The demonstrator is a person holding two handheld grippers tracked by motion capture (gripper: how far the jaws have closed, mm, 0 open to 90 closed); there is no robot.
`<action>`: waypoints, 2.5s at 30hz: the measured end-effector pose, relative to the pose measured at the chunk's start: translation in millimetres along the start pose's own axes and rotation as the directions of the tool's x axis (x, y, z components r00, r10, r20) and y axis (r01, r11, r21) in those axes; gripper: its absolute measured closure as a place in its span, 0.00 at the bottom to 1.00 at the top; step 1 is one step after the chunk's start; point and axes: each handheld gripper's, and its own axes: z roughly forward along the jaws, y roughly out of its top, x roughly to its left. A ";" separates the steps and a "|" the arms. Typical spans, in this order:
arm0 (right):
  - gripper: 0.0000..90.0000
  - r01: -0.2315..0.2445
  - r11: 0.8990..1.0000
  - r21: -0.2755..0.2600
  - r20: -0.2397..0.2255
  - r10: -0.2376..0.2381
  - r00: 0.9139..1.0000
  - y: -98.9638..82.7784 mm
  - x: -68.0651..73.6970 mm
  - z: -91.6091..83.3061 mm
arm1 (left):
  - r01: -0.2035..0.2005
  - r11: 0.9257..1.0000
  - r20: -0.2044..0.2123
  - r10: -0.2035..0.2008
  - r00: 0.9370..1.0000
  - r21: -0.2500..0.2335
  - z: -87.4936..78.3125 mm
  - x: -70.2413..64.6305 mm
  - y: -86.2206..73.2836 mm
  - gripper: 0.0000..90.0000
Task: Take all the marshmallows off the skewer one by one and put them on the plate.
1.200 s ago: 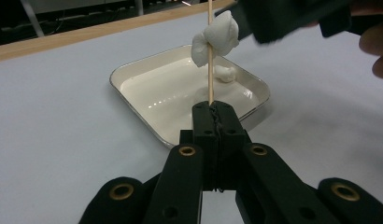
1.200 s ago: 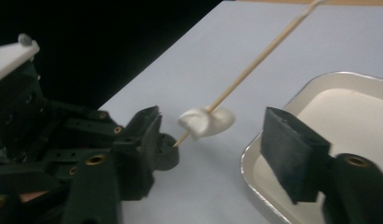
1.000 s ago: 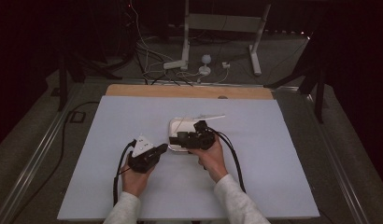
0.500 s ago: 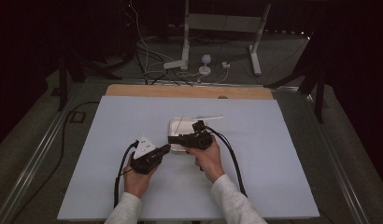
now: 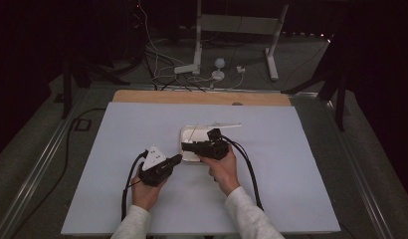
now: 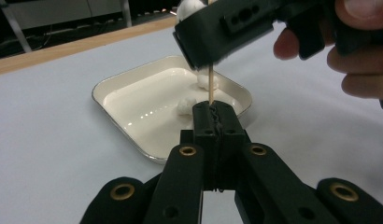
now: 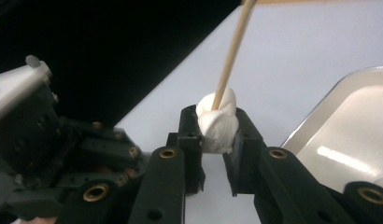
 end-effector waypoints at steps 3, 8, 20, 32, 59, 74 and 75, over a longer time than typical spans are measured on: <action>0.87 -0.058 0.993 -0.100 -0.016 0.057 0.998 12.6 -7.4 -20.7 | 0.005 1.000 0.002 -0.005 1.000 0.012 2.6 1.5 -4.3 1.00; 0.87 0.004 0.997 -0.081 0.028 -0.002 1.000 22.4 -6.7 -35.1 | -0.022 1.000 0.018 0.022 1.000 0.004 5.4 -5.2 0.1 1.00; 0.89 -0.012 0.980 -0.199 0.042 0.021 0.999 38.6 -11.5 -61.3 | -0.047 0.994 -0.043 0.052 0.998 0.095 8.8 0.0 -11.1 1.00; 0.88 0.077 0.988 -0.131 0.117 -0.062 0.991 43.9 -10.0 -72.2 | 0.007 0.999 -0.031 -0.006 1.000 0.032 3.3 2.8 -5.4 1.00; 0.87 0.114 0.992 -0.046 0.226 -0.101 0.969 36.9 -24.0 -59.0 | 0.071 0.997 -0.010 -0.072 0.997 -0.009 0.0 9.8 -5.6 1.00; 0.87 0.125 0.992 0.021 0.289 -0.125 0.949 29.4 -33.7 -47.0 | 0.086 0.996 -0.007 -0.086 0.996 -0.021 -0.6 10.7 -5.5 1.00; 0.87 0.125 0.992 0.026 0.292 -0.127 0.948 28.5 -35.1 -46.2 | 0.087 0.996 -0.006 -0.088 0.996 -0.021 -0.5 10.6 -5.5 1.00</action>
